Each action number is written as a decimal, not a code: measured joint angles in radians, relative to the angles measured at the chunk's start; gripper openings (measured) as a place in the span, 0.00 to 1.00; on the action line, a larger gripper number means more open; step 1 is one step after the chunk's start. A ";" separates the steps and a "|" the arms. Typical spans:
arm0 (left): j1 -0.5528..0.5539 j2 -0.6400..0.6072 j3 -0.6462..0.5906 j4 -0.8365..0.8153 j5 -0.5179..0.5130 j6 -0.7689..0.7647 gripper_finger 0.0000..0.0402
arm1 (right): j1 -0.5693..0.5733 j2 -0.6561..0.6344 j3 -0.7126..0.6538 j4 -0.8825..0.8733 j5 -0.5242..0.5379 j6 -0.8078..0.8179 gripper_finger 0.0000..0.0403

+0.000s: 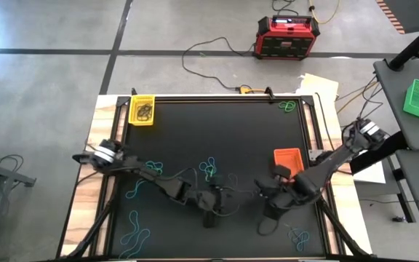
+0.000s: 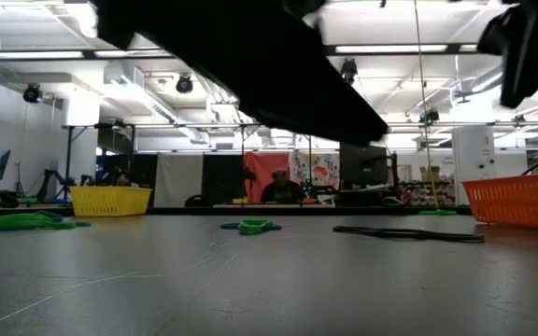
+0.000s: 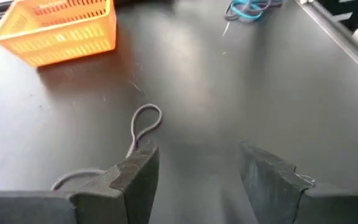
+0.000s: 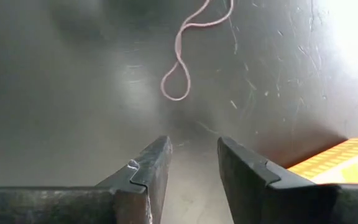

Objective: Sort rubber bands into baskets
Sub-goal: Put the purple rubber band into the yellow bin

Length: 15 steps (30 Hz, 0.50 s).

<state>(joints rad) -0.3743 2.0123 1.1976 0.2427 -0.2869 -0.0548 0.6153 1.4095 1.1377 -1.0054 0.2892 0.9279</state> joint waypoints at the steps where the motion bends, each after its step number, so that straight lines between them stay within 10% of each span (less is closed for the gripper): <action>1: 0.014 0.020 0.019 0.001 0.018 0.012 0.50 | 0.014 -0.008 0.000 -0.001 0.006 0.013 0.32; 15: 0.152 0.202 0.232 -0.148 0.173 0.121 0.50 | 0.085 -0.065 -0.003 0.000 0.117 0.047 0.33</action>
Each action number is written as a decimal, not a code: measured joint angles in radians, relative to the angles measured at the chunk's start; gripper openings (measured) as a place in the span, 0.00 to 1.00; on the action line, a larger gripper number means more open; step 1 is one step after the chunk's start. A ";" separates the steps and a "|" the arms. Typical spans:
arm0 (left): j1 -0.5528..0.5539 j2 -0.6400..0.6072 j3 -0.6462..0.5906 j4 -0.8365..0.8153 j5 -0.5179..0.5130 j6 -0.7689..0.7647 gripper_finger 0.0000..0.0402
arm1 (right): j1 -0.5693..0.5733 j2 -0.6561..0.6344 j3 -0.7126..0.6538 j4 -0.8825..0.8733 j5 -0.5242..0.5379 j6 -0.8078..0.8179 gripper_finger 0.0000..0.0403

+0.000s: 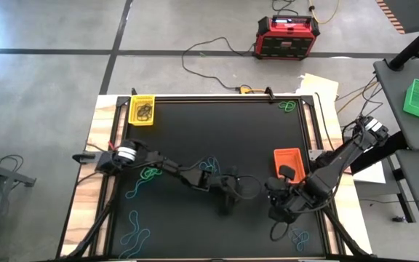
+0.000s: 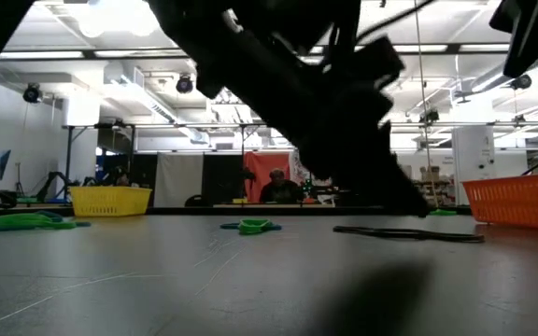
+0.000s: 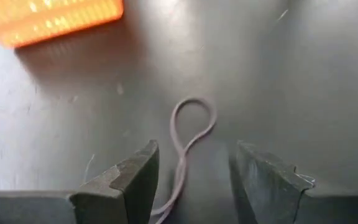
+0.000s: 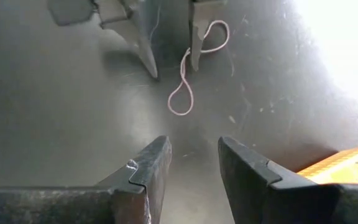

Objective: Sort rubber bands into baskets
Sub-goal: Put the purple rubber band into the yellow bin

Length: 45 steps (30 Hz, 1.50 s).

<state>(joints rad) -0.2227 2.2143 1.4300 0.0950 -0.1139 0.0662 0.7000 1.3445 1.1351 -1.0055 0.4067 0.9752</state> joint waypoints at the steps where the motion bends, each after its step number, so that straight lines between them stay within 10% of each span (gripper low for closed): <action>1: 0.006 0.004 0.000 -0.009 0.000 0.000 0.50 | 0.000 0.000 -0.001 0.000 0.010 -0.007 0.33; 12: 0.043 0.004 -0.078 -0.001 0.033 -0.057 0.39 | -0.007 0.000 -0.005 0.001 0.068 -0.058 0.33; 23: 0.051 0.028 -0.202 0.210 0.023 -0.167 0.02 | -0.007 0.000 -0.005 0.017 0.094 -0.071 0.33; 33: 0.049 0.029 -0.203 0.258 -0.007 -0.218 0.00 | -0.008 0.000 -0.005 0.020 0.094 -0.071 0.33; 45: 0.046 -0.256 -0.314 0.261 -0.157 -0.198 0.00 | -0.008 0.000 -0.007 0.023 0.132 -0.077 0.33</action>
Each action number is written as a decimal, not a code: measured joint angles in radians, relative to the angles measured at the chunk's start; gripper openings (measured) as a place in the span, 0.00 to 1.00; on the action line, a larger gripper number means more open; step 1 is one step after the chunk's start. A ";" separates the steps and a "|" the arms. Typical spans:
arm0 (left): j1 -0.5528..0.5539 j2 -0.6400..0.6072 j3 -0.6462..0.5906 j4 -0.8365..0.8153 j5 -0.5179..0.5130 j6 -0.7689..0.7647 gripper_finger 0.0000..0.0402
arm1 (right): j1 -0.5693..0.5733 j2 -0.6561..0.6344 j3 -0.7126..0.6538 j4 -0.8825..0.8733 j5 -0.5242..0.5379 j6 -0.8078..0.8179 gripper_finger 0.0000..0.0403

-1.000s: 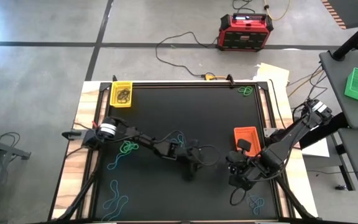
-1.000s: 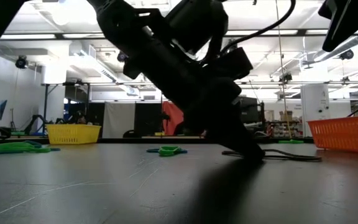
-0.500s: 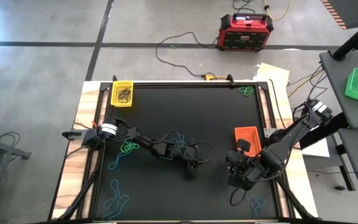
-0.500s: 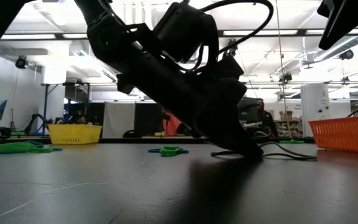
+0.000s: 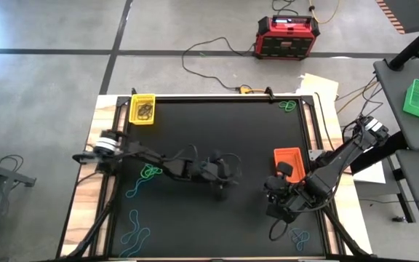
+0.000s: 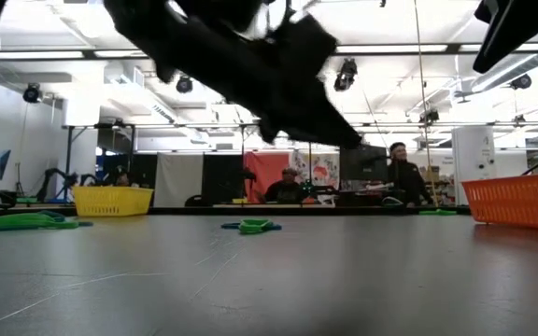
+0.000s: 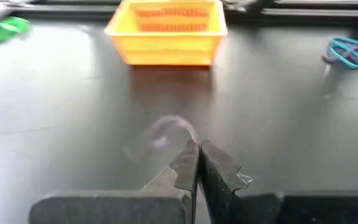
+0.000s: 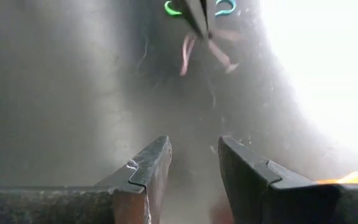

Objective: Sort rubber bands into baskets
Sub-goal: Put the purple rubber band into the yellow bin

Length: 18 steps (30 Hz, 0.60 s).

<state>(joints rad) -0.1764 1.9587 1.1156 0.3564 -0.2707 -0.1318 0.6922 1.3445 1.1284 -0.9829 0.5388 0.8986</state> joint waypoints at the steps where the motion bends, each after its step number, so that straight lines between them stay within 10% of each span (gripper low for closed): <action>1: 0.000 -0.034 -0.027 0.002 -0.021 0.000 0.00 | 0.000 0.000 -0.001 -0.001 0.012 -0.001 0.33; 18: 0.222 -0.855 -0.533 -0.214 -0.400 -0.016 0.00 | -0.077 0.000 -0.076 0.234 0.169 -0.212 0.33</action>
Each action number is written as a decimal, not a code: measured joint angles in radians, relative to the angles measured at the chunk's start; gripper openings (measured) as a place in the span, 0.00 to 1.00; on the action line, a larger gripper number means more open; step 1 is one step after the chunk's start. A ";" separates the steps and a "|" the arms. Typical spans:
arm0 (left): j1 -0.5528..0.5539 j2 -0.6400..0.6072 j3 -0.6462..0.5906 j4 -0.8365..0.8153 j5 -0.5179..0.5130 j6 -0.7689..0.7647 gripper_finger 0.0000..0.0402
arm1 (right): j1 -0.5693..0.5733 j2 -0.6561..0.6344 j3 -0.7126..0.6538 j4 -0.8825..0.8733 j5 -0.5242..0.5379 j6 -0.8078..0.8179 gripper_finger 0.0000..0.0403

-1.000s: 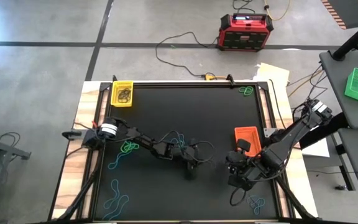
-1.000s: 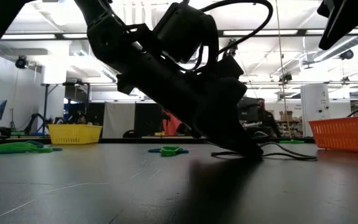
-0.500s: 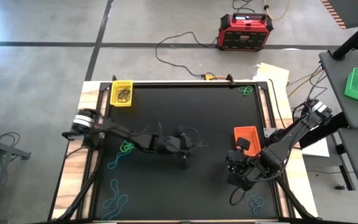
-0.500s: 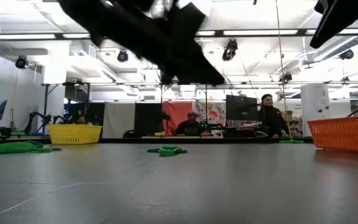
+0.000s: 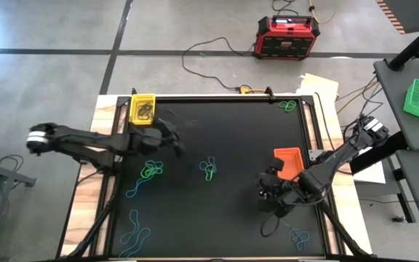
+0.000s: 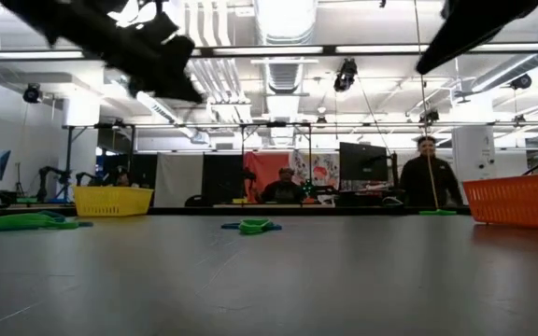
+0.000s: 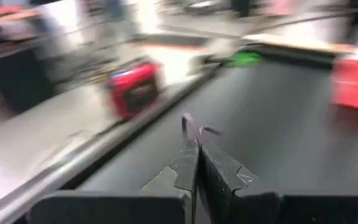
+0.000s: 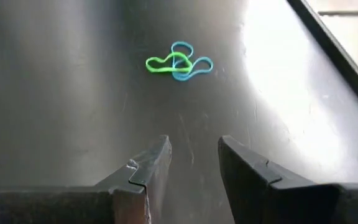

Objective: Sort rubber bands into baskets
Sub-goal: Put the purple rubber band into the yellow bin

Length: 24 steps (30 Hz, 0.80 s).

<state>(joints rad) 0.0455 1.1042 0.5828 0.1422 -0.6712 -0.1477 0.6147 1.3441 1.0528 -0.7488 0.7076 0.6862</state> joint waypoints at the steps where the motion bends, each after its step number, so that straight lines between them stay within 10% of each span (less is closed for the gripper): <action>1: 0.026 -0.038 -0.015 -0.051 -0.051 -0.022 0.00 | -0.014 0.000 -0.004 0.016 0.001 -0.017 0.33; 9: 0.339 -0.168 -0.037 -0.384 -0.175 -0.199 0.00 | -0.130 0.000 -0.012 0.086 -0.062 -0.051 0.33; 17: 0.696 -0.040 -0.008 -0.440 0.007 -0.260 0.00 | -0.203 0.000 -0.018 0.215 -0.323 -0.157 0.33; 24: 0.762 0.104 0.094 -0.565 0.129 -0.270 0.00 | -0.203 0.000 -0.016 0.211 -0.342 -0.174 0.33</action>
<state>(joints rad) 0.8074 1.2086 0.6764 -0.4224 -0.5423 -0.4175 0.4115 1.3441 1.0363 -0.5378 0.3660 0.5119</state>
